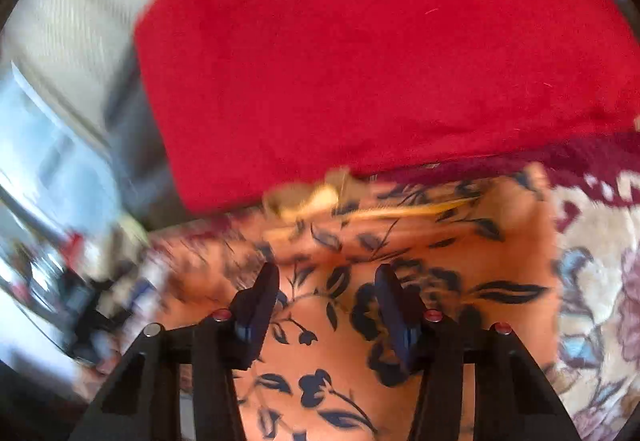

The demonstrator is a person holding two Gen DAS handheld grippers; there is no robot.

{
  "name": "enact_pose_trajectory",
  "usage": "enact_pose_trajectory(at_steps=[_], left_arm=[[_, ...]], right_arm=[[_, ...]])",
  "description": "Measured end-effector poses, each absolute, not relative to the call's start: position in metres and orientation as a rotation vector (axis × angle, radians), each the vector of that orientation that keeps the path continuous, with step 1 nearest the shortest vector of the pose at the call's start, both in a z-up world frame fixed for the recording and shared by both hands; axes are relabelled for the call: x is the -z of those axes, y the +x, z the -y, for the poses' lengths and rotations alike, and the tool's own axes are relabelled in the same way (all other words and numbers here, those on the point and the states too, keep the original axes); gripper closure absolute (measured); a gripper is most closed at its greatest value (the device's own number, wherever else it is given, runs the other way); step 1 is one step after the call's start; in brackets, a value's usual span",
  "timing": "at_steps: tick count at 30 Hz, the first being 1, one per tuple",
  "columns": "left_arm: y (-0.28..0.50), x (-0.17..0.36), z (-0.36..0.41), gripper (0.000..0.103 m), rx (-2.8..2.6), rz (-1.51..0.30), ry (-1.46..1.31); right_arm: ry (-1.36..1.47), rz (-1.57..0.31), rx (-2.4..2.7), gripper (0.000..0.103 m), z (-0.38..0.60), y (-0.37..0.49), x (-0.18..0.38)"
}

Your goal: Fold small clothes

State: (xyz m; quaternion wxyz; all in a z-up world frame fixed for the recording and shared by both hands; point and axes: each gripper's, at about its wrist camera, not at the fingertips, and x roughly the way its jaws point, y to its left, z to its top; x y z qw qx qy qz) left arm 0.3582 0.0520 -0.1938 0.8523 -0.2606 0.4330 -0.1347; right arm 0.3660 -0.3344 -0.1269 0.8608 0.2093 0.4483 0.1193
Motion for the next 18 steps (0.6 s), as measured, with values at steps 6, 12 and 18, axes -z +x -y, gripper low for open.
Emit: enact_pose_trajectory(at_steps=[6, 12, 18], left_arm=[[0.385, 0.226, -0.034, 0.029, 0.154, -0.975, -0.389], [0.386, 0.212, -0.039, 0.029, 0.149, -0.967, -0.399], [0.362, 0.192, -0.037, 0.029, 0.228, -0.963, -0.368]], right_arm=[[0.249, -1.039, -0.16, 0.053, 0.29, 0.415, 0.165], [0.397, -1.019, -0.104, 0.059, 0.307, 0.429, 0.154], [0.438, -0.92, -0.195, 0.056, 0.317, 0.351, 0.122]])
